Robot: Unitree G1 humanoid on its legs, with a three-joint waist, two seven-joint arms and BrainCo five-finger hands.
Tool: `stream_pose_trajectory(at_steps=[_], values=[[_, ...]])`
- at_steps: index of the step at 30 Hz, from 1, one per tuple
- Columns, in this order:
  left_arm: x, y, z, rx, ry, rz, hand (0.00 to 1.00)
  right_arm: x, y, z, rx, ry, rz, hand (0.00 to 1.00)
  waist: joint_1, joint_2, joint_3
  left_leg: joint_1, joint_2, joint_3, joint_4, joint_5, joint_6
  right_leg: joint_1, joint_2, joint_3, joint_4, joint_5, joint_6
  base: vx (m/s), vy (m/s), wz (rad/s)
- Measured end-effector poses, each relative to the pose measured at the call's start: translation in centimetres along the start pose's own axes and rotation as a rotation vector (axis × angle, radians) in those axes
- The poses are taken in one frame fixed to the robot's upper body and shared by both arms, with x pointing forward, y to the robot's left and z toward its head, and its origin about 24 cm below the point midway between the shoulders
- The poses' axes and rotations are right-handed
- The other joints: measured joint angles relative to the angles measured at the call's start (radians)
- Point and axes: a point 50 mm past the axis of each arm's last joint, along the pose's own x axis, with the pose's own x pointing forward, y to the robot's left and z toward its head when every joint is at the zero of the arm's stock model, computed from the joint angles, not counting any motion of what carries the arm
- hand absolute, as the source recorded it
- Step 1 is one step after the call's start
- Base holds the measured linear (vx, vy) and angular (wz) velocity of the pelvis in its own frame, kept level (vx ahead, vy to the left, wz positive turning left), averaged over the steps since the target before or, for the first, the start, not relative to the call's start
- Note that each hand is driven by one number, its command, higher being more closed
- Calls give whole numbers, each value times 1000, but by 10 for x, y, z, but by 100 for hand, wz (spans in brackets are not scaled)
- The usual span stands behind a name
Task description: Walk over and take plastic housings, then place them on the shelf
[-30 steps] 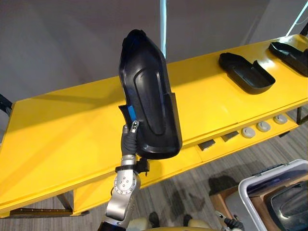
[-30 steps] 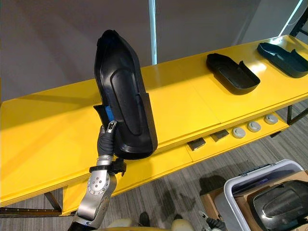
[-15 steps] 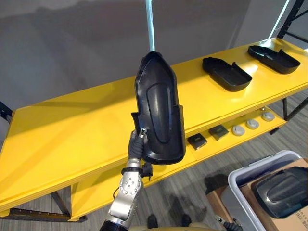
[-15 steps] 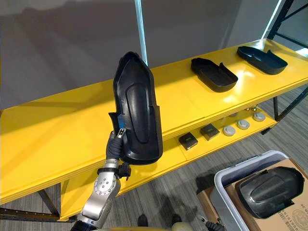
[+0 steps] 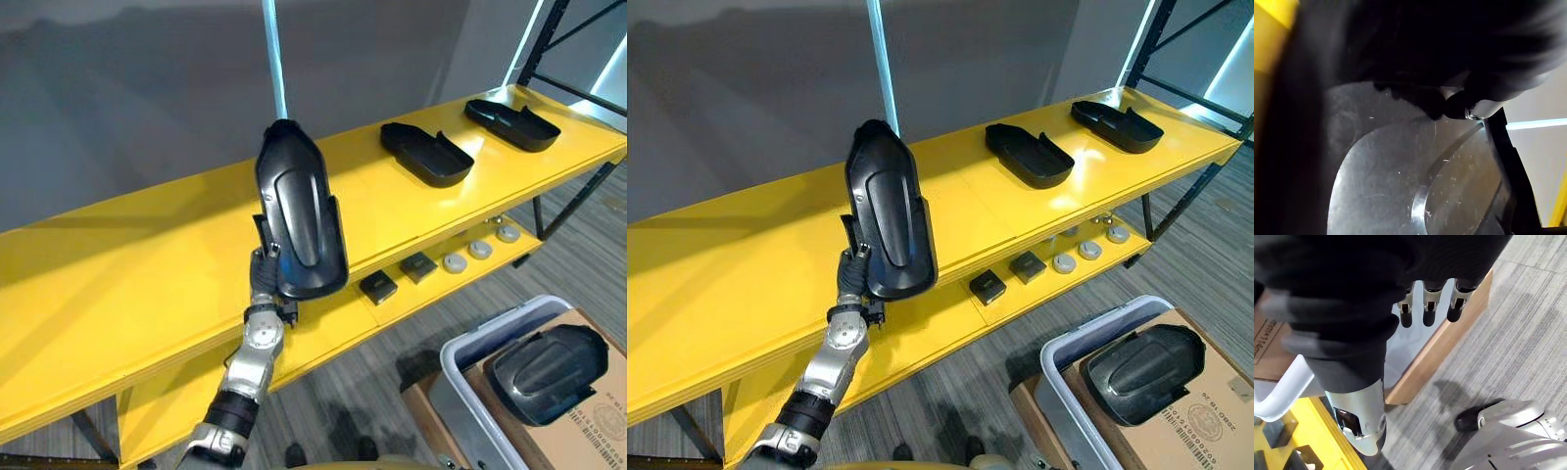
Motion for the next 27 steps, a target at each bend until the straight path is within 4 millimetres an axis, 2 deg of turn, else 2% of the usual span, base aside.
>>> stream_pose_trajectory(at_steps=[5,6,9,15,27], values=[[17,11,7,-49,25,75,100,2,7,11,6,-28,17,0,-7,-2,23,-2,7,0,0,0,0,-1,7,-1,1,0,0,33,-11,-5],[20,12,8,-58,32,84,0,2,7,11,6,-28,17,0,-8,-2,25,-2,8,0,0,0,-1,-2,7,-1,1,0,0,-38,-21,0],[29,21,12,-86,42,140,0,2,9,12,5,-32,21,0,-26,4,33,-14,13,1,0,0,-2,-23,10,-3,7,-3,-4,-68,-20,-3],[36,22,25,-110,14,158,0,1,11,11,-16,-32,34,0,-29,2,54,-34,15,5,-1,-4,-8,-51,11,-2,17,-7,-6,-38,-2,-1],[42,26,36,-141,-6,185,0,1,17,15,-7,-43,46,0,-30,-4,61,-33,14,-3,0,1,-3,-36,9,-17,16,-6,-9,29,5,2]])
